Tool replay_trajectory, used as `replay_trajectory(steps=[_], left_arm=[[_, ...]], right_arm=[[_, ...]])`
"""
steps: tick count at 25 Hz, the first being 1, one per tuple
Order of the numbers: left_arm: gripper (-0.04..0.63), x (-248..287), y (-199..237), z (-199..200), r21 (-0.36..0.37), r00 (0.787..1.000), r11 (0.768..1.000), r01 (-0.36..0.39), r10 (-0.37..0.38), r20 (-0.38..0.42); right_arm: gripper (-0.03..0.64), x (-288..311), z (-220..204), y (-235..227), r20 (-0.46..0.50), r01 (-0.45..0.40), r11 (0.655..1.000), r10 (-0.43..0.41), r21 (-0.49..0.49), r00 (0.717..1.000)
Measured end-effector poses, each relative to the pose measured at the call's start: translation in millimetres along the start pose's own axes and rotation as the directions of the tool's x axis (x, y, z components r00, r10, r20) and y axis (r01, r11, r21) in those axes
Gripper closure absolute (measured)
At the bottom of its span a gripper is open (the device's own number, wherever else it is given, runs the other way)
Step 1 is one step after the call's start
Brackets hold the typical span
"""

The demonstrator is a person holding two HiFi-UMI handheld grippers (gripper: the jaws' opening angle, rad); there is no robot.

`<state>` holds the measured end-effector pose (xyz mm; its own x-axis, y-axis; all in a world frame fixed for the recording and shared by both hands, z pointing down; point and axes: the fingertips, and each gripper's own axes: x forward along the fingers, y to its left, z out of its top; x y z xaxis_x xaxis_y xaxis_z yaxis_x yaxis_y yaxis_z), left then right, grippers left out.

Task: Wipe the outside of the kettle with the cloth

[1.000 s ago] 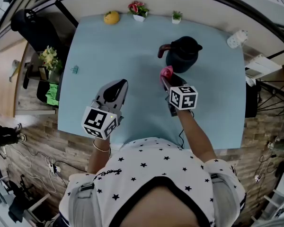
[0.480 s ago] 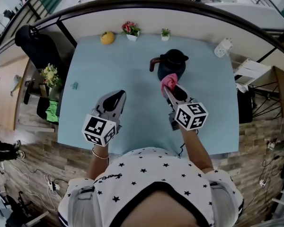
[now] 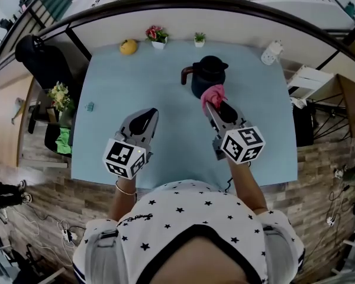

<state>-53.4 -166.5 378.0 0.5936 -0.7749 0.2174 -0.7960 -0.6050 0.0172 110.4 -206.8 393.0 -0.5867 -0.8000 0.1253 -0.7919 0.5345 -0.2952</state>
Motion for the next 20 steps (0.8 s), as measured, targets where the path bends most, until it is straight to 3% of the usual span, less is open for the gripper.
replay_trajectory(steps=[20], left_arm=[[0.563,-8.2,2.9,-2.3,-0.008,1.000,1.000,-0.007,0.007,0.004]], right_arm=[[0.489,-2.2,4.7,12.4,0.018,-0.025,0.999,0.025,0.032,1.000]])
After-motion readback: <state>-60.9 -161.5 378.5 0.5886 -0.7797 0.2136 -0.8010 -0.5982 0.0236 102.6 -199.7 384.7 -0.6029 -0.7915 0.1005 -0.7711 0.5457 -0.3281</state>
